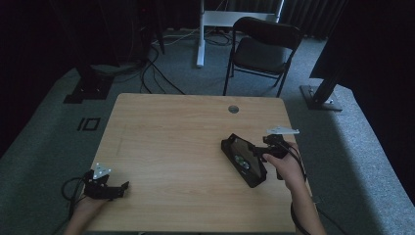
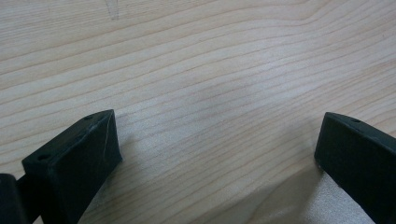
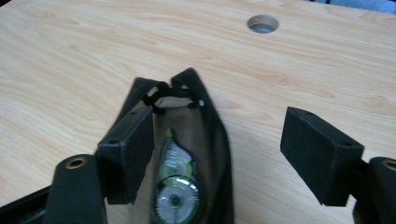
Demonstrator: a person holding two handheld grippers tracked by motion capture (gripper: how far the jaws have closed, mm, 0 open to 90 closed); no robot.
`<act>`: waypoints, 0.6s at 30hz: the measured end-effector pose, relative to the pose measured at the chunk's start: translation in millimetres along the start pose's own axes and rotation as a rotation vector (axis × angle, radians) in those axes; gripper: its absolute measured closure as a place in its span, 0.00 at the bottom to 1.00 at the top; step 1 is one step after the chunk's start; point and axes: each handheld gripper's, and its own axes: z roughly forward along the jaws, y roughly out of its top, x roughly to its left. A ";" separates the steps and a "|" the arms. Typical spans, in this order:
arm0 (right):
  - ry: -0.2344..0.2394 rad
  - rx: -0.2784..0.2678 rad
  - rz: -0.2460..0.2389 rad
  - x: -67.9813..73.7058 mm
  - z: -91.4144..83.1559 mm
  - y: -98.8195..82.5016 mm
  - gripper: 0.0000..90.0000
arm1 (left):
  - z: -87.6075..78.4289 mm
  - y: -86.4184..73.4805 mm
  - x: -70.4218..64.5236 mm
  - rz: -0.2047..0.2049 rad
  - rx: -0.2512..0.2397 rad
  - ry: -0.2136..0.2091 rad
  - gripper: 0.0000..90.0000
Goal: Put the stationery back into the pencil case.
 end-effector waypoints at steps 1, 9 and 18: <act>-0.008 -0.012 0.004 -4.4 -0.7 -2.4 0.27 | 0.0 0.0 0.0 0.000 0.000 0.000 0.00; -0.079 -0.027 0.036 -25.0 0.8 -16.6 0.26 | 0.0 0.0 0.0 0.000 0.000 0.000 0.00; -0.135 -0.012 0.090 -51.0 7.5 -44.8 0.25 | 0.0 0.0 0.0 0.000 0.000 0.000 0.00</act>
